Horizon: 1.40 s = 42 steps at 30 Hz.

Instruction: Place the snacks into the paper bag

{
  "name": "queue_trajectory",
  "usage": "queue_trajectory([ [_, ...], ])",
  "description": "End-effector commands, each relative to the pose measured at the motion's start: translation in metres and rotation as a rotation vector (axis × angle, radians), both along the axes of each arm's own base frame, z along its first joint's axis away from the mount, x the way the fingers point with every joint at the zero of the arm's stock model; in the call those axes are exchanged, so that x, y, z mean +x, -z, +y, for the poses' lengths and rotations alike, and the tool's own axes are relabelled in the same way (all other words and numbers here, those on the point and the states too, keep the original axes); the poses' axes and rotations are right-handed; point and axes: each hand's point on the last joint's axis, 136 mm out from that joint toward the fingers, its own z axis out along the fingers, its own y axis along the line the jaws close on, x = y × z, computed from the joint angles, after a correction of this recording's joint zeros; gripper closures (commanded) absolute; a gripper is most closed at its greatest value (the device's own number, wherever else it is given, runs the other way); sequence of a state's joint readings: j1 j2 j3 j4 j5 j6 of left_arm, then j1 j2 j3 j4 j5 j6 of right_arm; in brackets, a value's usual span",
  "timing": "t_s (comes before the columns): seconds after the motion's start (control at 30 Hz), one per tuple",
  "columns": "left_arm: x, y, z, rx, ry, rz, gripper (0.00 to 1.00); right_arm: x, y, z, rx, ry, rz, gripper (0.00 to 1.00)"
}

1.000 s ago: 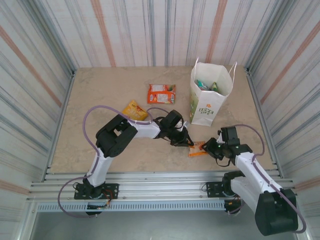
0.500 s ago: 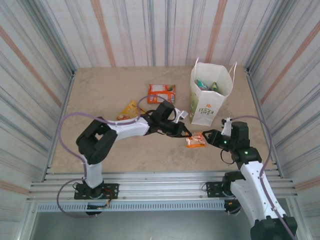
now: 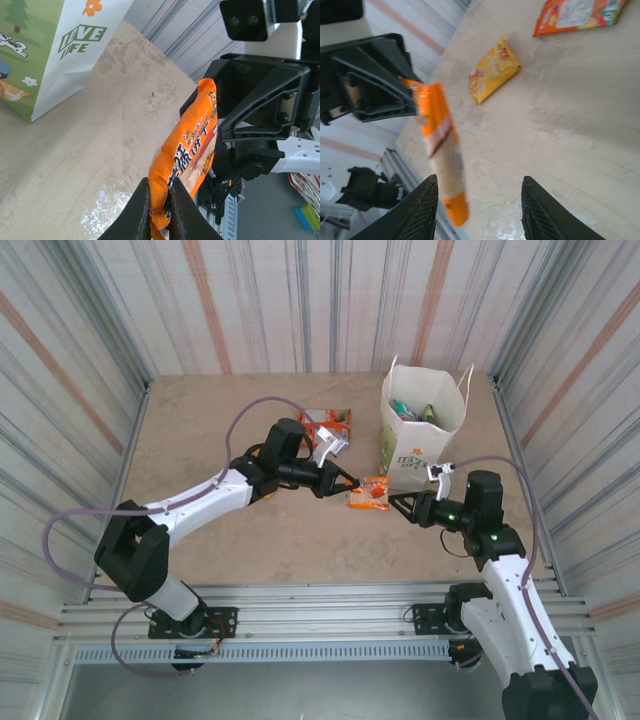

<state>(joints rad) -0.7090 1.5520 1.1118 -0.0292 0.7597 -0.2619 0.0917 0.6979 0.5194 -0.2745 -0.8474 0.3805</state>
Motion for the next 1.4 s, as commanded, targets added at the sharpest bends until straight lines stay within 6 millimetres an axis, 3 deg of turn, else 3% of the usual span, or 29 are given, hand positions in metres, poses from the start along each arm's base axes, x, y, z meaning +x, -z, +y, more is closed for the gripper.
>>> queue_trajectory([
  [0.0, -0.006, -0.004, 0.005, -0.01, 0.04, -0.037, 0.92, -0.005, -0.029, 0.013, 0.049, -0.1, -0.096, 0.54],
  [0.3, -0.007, -0.015, 0.0, -0.054, 0.062, -0.042, 0.92, 0.003, -0.027, 0.026, 0.01, -0.131, -0.1, 0.63],
  [0.4, -0.009, -0.017, 0.0, -0.06, 0.07, -0.042, 0.92, 0.006, -0.027, 0.029, 0.001, -0.131, -0.102, 0.72],
  [0.53, -0.007, -0.018, 0.001, -0.055, 0.058, -0.045, 0.91, 0.008, -0.03, 0.03, 0.002, -0.129, -0.115, 0.93],
  [0.6, -0.006, -0.019, 0.002, -0.051, 0.046, -0.05, 0.88, 0.01, -0.033, 0.029, -0.005, -0.113, -0.125, 1.0],
  [0.67, -0.004, -0.02, 0.004, -0.043, 0.027, -0.06, 0.84, 0.012, -0.036, 0.027, -0.012, -0.096, -0.142, 1.0],
  [0.73, 0.0, -0.021, 0.007, -0.028, -0.003, -0.069, 0.71, 0.014, -0.042, 0.023, -0.025, -0.062, -0.16, 1.0],
  [0.83, 0.013, -0.022, 0.015, 0.0, -0.084, -0.084, 0.43, 0.02, -0.062, 0.012, -0.057, 0.022, -0.21, 1.0],
  [0.97, 0.036, -0.025, 0.035, 0.05, -0.23, -0.097, 0.27, 0.037, -0.098, -0.015, -0.144, 0.207, -0.286, 1.0],
  [1.2, 0.058, -0.031, 0.063, 0.086, -0.358, -0.122, 0.22, 0.08, -0.163, -0.069, -0.274, 0.532, -0.33, 1.0],
  [1.37, 0.063, -0.032, 0.073, 0.125, -0.392, -0.142, 0.22, 0.12, -0.175, -0.094, -0.358, 0.657, -0.257, 1.0],
])
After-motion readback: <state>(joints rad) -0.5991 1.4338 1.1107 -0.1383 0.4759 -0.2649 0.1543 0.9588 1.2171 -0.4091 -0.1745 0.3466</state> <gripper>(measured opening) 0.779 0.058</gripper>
